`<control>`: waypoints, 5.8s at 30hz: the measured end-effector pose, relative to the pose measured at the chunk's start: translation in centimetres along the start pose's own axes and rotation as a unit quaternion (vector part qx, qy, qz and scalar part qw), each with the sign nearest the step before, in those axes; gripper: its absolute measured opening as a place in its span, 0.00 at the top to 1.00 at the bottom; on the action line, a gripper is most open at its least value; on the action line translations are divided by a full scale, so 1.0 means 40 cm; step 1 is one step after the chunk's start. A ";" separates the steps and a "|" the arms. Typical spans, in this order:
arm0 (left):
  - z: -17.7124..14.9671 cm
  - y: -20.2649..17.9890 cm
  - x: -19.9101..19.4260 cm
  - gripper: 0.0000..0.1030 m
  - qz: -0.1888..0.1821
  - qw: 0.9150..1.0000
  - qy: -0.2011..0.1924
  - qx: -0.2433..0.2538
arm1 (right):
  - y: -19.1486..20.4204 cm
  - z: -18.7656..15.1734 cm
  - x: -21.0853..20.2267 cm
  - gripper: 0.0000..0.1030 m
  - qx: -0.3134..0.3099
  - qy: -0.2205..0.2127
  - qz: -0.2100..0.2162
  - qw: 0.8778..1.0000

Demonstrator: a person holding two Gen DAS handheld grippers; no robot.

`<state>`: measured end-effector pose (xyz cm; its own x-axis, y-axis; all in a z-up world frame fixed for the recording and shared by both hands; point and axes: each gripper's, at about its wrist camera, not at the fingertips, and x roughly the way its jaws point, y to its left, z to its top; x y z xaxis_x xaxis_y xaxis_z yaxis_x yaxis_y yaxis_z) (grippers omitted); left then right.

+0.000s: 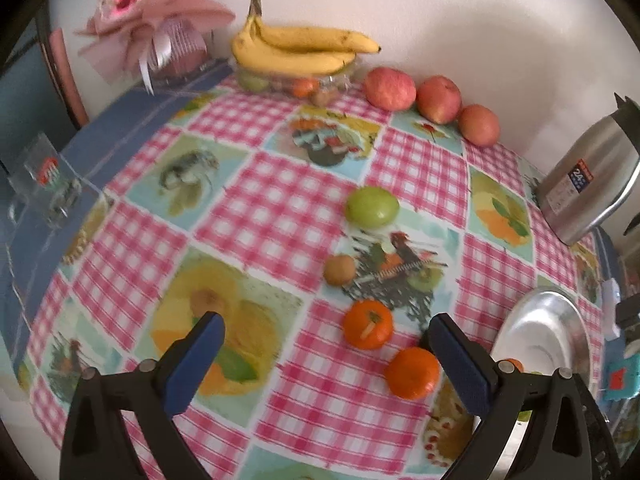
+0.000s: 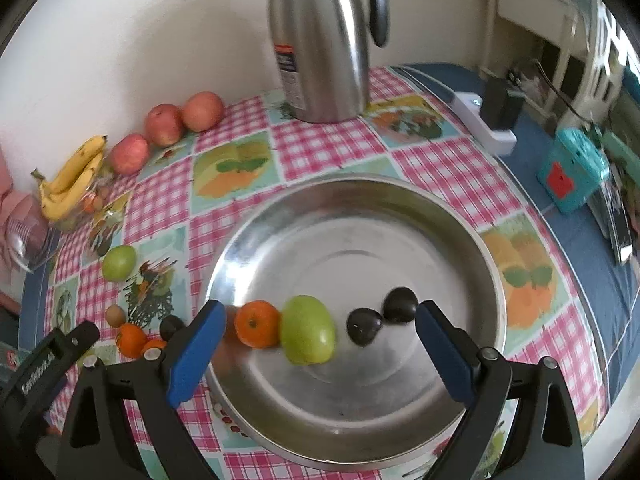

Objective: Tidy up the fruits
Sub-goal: 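Withdraw both open tools from the plate back toward the fruit row, then close the left gripper on the brown kiwi while the right closes on the large orange, then carry the kiwi in the left tool while the right carries the large orange over the plate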

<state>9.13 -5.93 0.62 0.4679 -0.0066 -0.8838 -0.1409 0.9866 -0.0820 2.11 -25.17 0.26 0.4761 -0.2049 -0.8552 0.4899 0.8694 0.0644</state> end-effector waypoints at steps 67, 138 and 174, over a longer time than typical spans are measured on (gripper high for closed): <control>0.053 0.237 0.107 0.14 -0.074 0.995 0.057 -0.044 | 0.317 -0.095 0.074 0.26 -0.138 0.066 0.141 0.978; 0.024 0.250 0.156 0.73 -0.030 0.990 0.075 -0.112 | 0.329 -0.137 0.155 0.61 -0.184 0.101 0.095 0.973; 0.168 0.071 -0.074 0.73 -0.113 0.990 -0.035 -0.072 | 0.292 0.035 -0.027 0.62 -0.094 0.010 0.133 0.987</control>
<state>13.21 -2.00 6.10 0.5607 -0.2081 -0.8015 -0.1470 0.9275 -0.3436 8.34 -15.43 2.67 0.5540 0.0498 -0.8311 0.2049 0.9594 0.1940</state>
